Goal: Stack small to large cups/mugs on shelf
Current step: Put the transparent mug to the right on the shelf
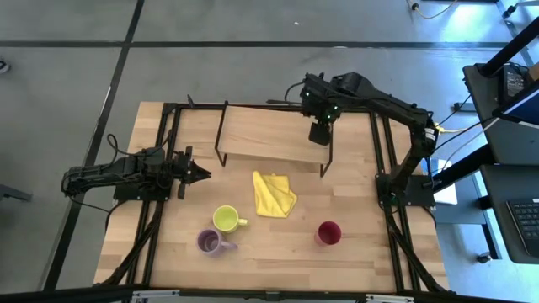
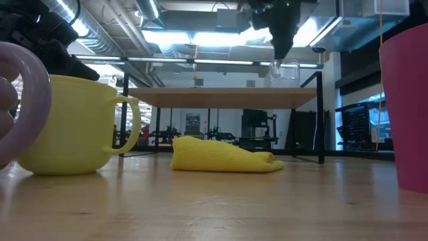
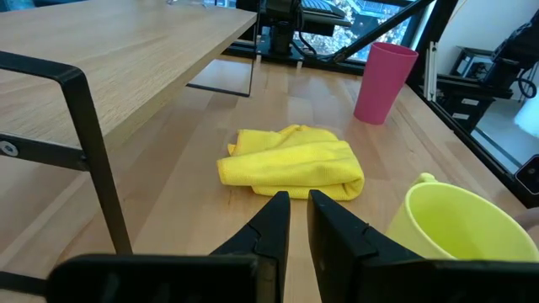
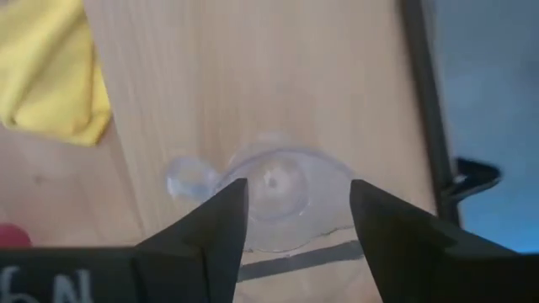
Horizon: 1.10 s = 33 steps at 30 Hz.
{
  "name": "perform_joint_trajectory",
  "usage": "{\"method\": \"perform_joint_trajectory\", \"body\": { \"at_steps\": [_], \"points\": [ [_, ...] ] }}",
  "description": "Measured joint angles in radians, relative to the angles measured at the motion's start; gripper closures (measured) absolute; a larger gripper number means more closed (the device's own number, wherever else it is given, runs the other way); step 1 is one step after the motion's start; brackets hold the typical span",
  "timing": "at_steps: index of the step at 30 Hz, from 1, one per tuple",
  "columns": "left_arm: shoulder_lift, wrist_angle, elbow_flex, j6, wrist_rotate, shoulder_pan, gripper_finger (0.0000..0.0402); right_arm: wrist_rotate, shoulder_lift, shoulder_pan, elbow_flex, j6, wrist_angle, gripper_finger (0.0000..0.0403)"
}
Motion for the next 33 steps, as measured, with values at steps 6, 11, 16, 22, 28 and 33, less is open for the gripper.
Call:
{"method": "perform_joint_trajectory", "body": {
  "at_steps": [6, 11, 16, 22, 28, 33],
  "points": [
    [0.0, 0.0, 0.0, 0.0, 0.0, 0.0, 0.0363, 0.0, -0.003, -0.005, 0.116, 0.001, -0.038, 0.0193],
    [0.0, 0.0, 0.0, 0.0, 0.0, 0.0, 0.0363, -0.007, 0.006, 0.02, 0.096, 0.011, -0.045, 0.0193],
    [0.0, 0.0, 0.0, 0.0, 0.0, 0.0, 0.0363, -0.014, 0.039, 0.094, 0.085, 0.001, -0.025, 0.0193],
    [0.0, 0.0, 0.0, 0.0, 0.0, 0.0, 0.0363, -0.002, 0.053, 0.172, 0.103, 0.028, 0.022, 0.0207],
    [0.0, 0.0, 0.0, 0.0, 0.0, 0.0, 0.0363, 0.058, 0.101, 0.185, 0.1, 0.259, 0.006, 0.0325],
    [0.0, 0.0, 0.0, 0.0, 0.0, 0.0, 0.0363, 0.199, 0.131, 0.224, 0.1, 0.554, 0.165, 0.039]
  ]
}}
